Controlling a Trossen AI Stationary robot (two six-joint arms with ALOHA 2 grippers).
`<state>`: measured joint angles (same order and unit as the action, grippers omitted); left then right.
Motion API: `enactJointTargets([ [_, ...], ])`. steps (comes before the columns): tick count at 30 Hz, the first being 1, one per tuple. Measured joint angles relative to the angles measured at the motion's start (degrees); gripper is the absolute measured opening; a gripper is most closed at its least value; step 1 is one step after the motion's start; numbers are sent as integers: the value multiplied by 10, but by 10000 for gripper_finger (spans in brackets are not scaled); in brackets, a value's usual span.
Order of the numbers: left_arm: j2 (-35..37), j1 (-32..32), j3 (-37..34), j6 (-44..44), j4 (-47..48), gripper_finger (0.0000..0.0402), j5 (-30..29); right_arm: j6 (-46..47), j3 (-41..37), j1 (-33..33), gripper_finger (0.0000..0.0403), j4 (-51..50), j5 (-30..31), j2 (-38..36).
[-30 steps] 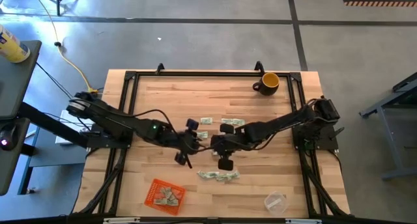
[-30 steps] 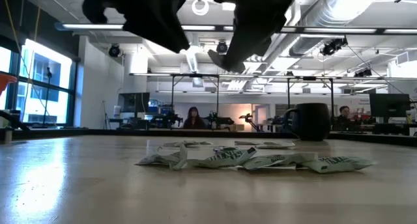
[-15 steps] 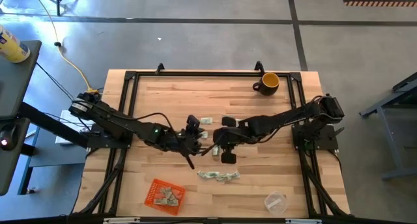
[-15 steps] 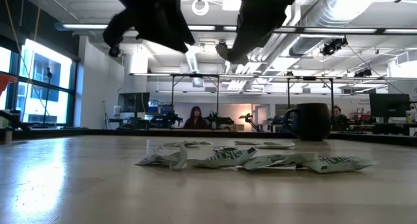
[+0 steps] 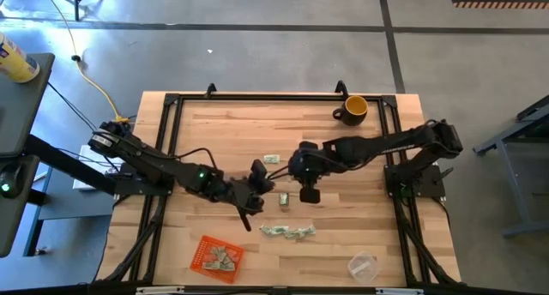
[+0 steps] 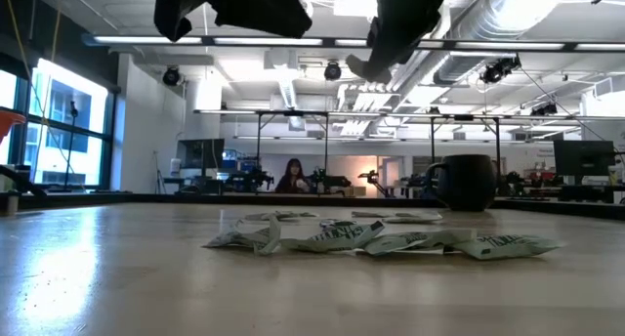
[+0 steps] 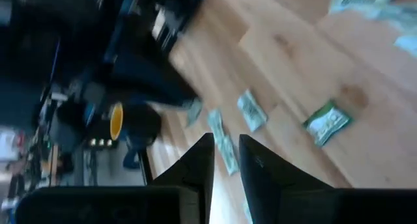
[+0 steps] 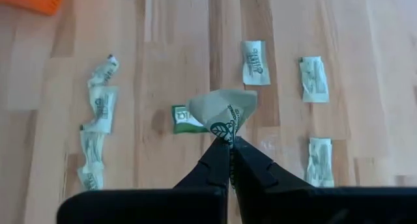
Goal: Pick and place items into bin
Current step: Put the white stevia packet into the orange bin
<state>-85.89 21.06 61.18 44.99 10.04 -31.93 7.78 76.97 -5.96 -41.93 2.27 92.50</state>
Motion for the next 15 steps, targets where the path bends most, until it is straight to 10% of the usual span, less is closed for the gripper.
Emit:
enactJointTargets([
  [15,-56,-1,0,85,-98,181,22,43,0,-6,7,33,-95,-10],
])
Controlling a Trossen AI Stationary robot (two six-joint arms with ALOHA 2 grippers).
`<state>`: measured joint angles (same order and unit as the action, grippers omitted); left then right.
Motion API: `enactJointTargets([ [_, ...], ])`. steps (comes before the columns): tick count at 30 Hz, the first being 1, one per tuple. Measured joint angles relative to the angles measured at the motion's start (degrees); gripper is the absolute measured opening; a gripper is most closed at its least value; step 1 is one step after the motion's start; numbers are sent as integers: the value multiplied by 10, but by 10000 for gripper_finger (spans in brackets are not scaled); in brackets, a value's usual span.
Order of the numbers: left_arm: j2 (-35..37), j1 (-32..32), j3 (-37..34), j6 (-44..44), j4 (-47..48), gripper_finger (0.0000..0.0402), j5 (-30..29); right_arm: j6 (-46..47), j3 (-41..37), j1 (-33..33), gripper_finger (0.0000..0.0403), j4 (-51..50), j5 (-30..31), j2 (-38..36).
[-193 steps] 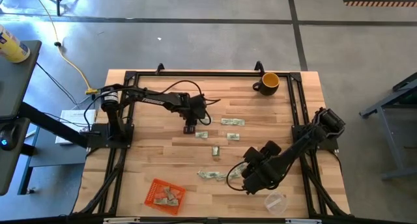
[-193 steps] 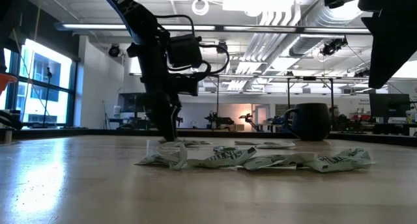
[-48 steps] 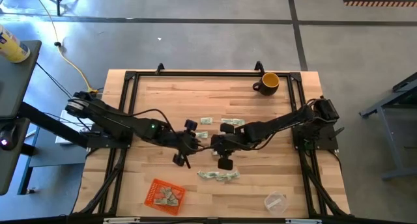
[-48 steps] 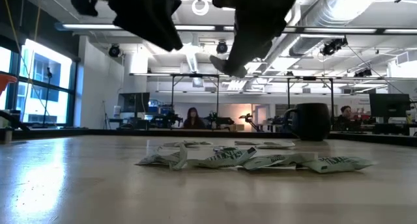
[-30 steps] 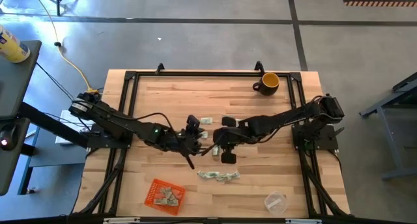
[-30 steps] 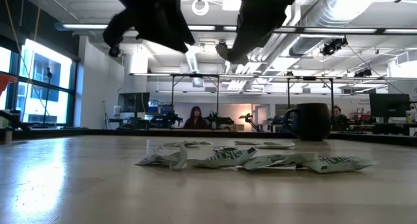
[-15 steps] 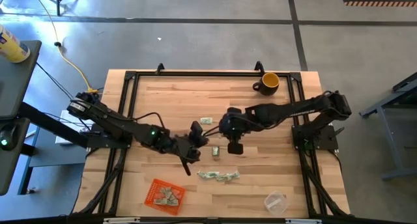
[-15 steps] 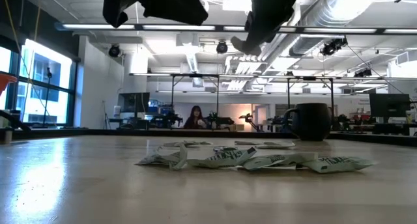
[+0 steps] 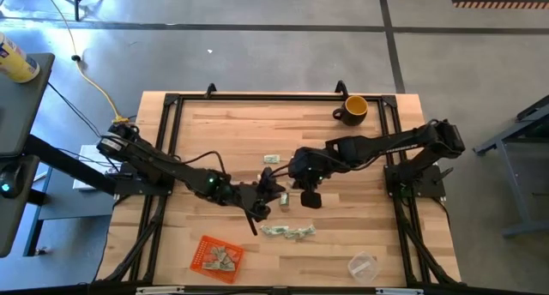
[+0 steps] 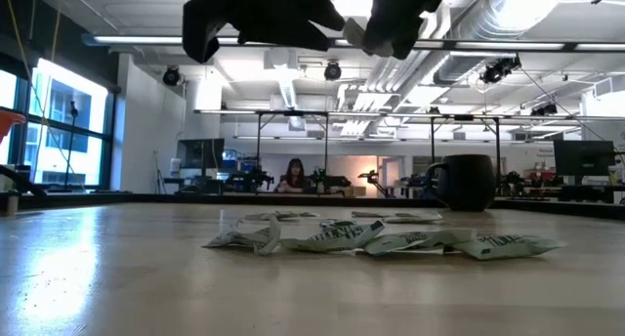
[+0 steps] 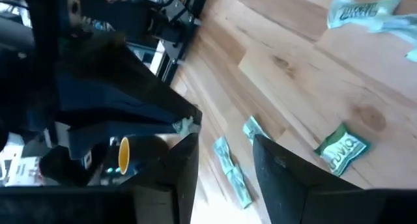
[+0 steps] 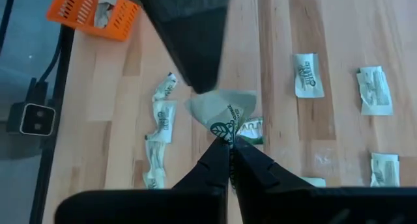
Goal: Pick and place items into bin
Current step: Put the white stevia packet into the orange bin
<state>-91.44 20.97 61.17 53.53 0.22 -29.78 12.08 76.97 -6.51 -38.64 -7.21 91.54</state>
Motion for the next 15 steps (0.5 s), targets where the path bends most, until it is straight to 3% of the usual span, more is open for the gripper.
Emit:
enactJointTargets([
  [7,-2,-17,0,2,-37,167,-22,9,0,-11,7,-1,-5,0],
  [15,-2,-22,0,3,-37,149,25,10,0,-11,11,4,4,0],
])
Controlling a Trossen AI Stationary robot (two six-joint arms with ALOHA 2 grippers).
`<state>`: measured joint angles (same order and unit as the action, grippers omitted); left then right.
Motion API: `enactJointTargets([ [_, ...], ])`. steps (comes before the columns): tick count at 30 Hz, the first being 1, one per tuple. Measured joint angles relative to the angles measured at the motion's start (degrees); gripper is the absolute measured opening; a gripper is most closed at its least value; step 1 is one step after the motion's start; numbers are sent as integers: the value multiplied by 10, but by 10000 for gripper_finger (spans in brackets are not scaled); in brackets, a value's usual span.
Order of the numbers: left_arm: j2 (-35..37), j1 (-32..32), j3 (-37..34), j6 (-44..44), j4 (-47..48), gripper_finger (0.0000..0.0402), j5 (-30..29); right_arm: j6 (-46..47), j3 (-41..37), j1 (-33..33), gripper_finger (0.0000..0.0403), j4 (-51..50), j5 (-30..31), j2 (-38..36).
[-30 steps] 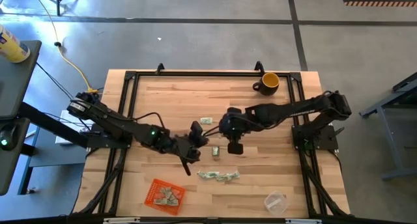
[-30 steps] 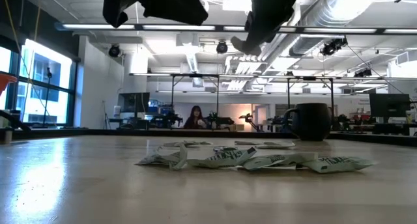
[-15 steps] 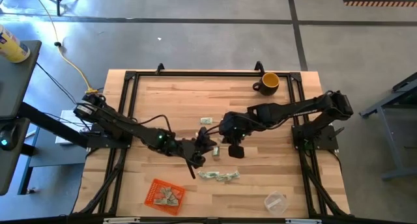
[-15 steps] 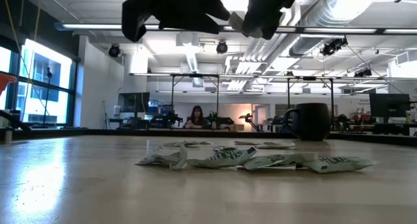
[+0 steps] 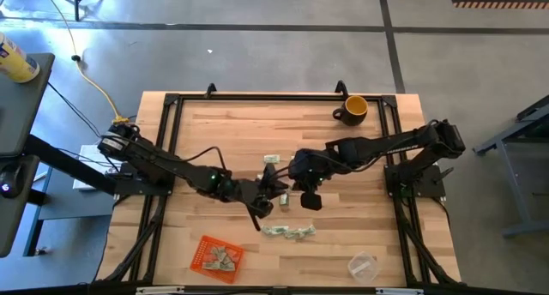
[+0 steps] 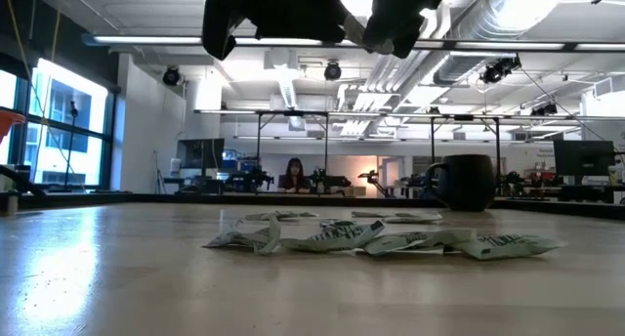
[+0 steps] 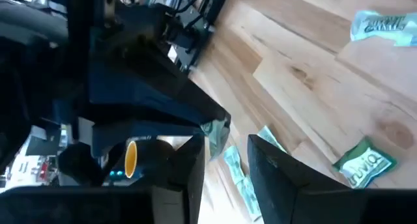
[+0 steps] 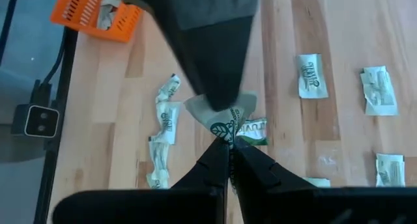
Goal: Pick and place items into bin
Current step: Put the white stevia packet into the orange bin
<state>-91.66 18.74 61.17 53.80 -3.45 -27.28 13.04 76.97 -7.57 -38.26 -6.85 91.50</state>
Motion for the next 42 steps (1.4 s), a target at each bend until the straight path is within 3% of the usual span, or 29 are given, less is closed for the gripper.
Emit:
enactJointTargets([
  [11,-6,-16,0,0,-12,109,40,2,0,1,11,8,4,0],
  [30,-6,-30,0,2,-24,26,45,29,0,1,18,8,16,0],
  [35,-6,-30,0,2,-26,38,45,39,0,-3,59,8,23,0],
  [42,-6,-31,0,1,-22,26,46,36,0,-6,174,8,33,0],
])
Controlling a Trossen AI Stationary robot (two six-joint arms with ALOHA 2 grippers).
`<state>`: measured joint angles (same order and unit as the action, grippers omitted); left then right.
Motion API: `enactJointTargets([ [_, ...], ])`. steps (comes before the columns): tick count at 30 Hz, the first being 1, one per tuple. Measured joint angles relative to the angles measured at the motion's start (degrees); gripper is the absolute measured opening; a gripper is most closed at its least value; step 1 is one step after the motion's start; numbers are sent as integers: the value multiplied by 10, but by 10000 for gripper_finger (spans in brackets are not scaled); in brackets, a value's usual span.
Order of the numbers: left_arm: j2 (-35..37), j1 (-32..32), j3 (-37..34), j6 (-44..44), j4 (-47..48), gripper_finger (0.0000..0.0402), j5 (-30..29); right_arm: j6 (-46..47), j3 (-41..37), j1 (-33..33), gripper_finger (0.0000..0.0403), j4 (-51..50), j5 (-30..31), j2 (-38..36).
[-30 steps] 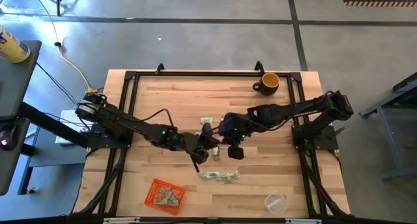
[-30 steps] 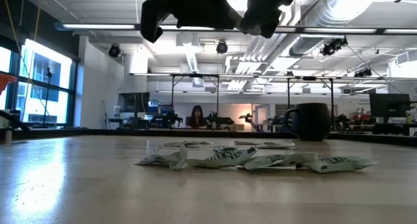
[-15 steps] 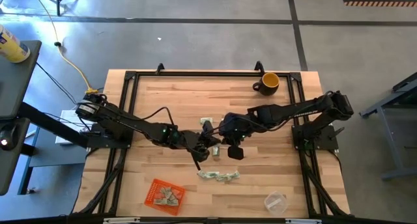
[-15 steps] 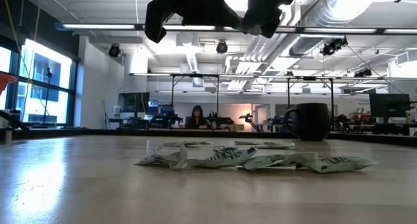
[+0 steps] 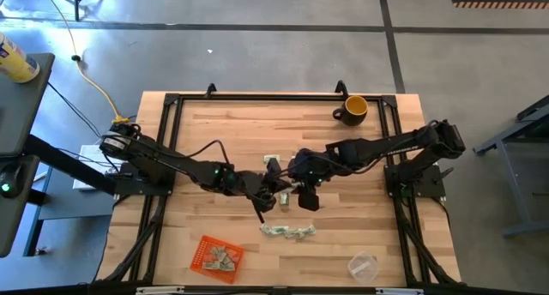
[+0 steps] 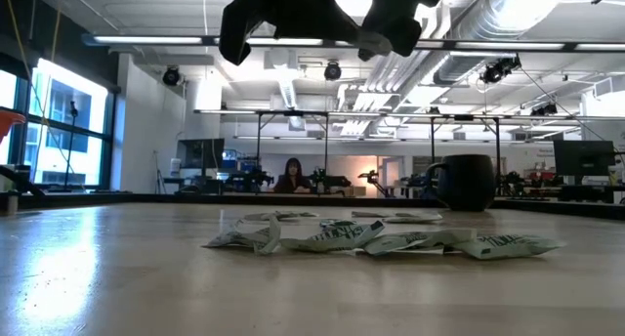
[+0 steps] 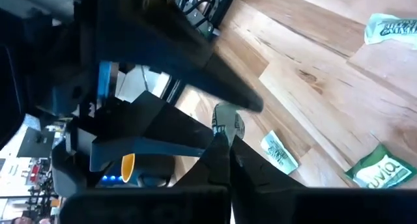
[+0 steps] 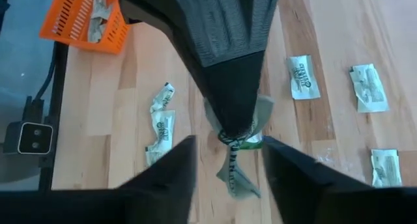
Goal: Pick and place items into bin
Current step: Put the white stevia packet into the orange bin
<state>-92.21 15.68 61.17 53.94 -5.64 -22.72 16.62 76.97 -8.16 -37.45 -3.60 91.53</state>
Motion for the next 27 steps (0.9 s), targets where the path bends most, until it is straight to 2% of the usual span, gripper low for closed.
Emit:
enactJointTargets([
  [6,0,1,0,-34,66,32,-23,1,0,-3,252,-23,6,-2],
  [11,20,15,0,-101,167,24,-41,13,0,-21,267,-79,56,-18],
  [14,52,37,0,-189,217,25,-41,33,0,-35,266,-101,78,-29],
  [17,101,55,7,-342,299,28,-35,57,0,-45,259,-114,78,-46],
  [20,150,79,22,-552,400,23,-22,73,0,-52,251,-133,87,-60],
  [22,184,104,27,-691,447,23,16,80,0,-55,245,-148,96,-68],
  [25,222,147,31,-886,462,23,104,92,0,-55,239,-157,90,-71],
  [27,223,185,31,-995,465,24,142,100,0,-55,236,-160,82,-70],
])
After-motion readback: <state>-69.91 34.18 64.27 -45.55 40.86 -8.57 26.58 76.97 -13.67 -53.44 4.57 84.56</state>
